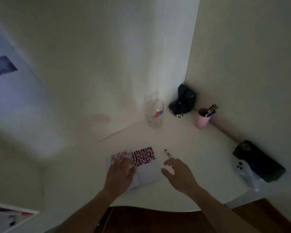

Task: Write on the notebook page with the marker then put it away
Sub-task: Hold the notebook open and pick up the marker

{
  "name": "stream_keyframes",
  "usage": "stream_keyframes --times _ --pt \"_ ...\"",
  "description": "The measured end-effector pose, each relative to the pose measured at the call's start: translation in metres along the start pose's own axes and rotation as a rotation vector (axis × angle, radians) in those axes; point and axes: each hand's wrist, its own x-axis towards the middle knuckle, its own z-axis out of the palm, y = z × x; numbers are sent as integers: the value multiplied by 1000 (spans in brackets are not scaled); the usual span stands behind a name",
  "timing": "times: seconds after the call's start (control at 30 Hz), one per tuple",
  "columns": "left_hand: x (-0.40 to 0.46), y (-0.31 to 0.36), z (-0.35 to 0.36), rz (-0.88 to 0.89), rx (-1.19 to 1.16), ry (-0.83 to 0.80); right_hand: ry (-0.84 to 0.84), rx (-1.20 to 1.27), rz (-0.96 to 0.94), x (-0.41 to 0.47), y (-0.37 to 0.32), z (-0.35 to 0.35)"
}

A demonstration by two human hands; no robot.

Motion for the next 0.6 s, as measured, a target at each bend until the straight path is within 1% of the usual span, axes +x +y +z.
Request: stream_keyframes --times 0.1,0.2,0.23,0.3,0.4,0.5,0.6 --pt "10 -7 37 3 -45 3 -1 0 -14 29 29 32" --pt "11 -20 81 60 20 -14 -8 -44 -37 51 58 66" --pt "10 -24 95 80 52 -1 13 -72 -55 57 69 77" --pt "9 -32 121 96 107 18 82 -130 -102 67 88 98" --pt "0 -40 151 133 185 64 211 -231 -236 77 115 130" --pt "-5 -45 166 139 189 128 361 -156 -304 80 133 147" --pt "-9 -47 171 144 174 162 449 -149 -376 77 137 154"
